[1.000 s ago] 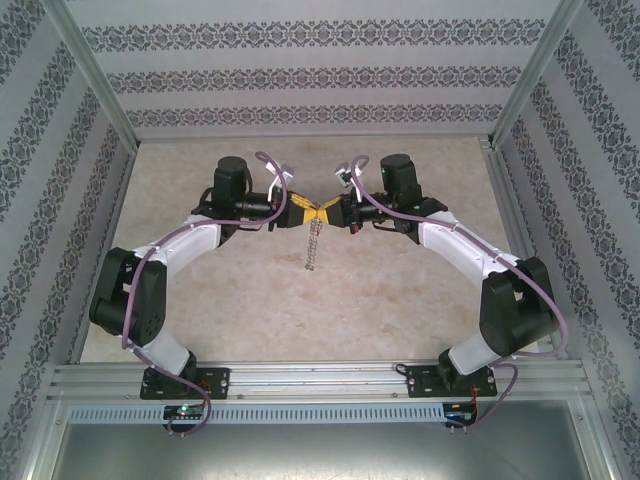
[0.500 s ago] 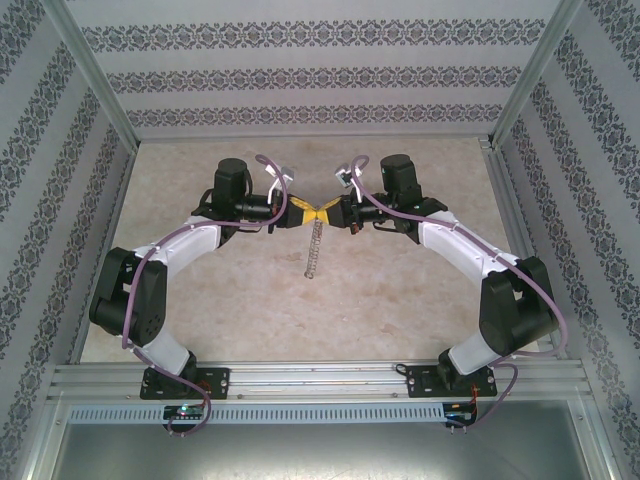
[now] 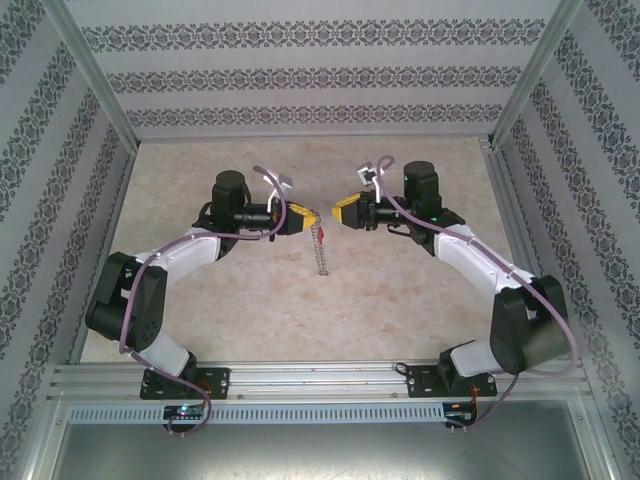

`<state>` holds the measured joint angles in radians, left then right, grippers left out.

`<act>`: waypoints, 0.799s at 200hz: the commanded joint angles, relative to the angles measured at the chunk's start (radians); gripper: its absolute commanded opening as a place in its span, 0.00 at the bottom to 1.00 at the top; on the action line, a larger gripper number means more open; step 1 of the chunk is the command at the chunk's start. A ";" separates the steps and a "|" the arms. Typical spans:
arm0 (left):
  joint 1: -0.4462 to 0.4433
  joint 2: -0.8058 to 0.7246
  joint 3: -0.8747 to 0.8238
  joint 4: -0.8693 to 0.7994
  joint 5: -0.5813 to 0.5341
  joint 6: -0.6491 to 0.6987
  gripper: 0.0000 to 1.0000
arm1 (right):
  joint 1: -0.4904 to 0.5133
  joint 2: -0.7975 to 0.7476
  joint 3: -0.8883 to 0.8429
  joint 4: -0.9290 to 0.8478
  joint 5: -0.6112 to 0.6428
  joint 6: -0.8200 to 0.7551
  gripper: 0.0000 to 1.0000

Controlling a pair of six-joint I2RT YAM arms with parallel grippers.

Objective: Put the keys on the keyring

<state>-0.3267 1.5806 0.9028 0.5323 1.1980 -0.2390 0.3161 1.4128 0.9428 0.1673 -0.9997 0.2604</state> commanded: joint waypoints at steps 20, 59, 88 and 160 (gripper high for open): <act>-0.007 -0.039 -0.059 0.299 -0.023 -0.107 0.00 | 0.011 -0.035 -0.090 0.172 0.000 0.105 0.36; -0.006 -0.015 -0.070 0.370 -0.020 -0.146 0.00 | 0.067 0.010 -0.115 0.271 -0.004 0.159 0.37; -0.007 -0.013 -0.066 0.368 -0.018 -0.147 0.00 | 0.099 0.057 -0.117 0.315 0.000 0.181 0.36; -0.005 -0.038 -0.058 0.327 -0.027 -0.119 0.00 | 0.112 0.088 -0.131 0.336 -0.001 0.189 0.21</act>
<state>-0.3271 1.5715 0.8326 0.8135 1.1690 -0.3679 0.4217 1.4998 0.8322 0.4580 -0.9924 0.4469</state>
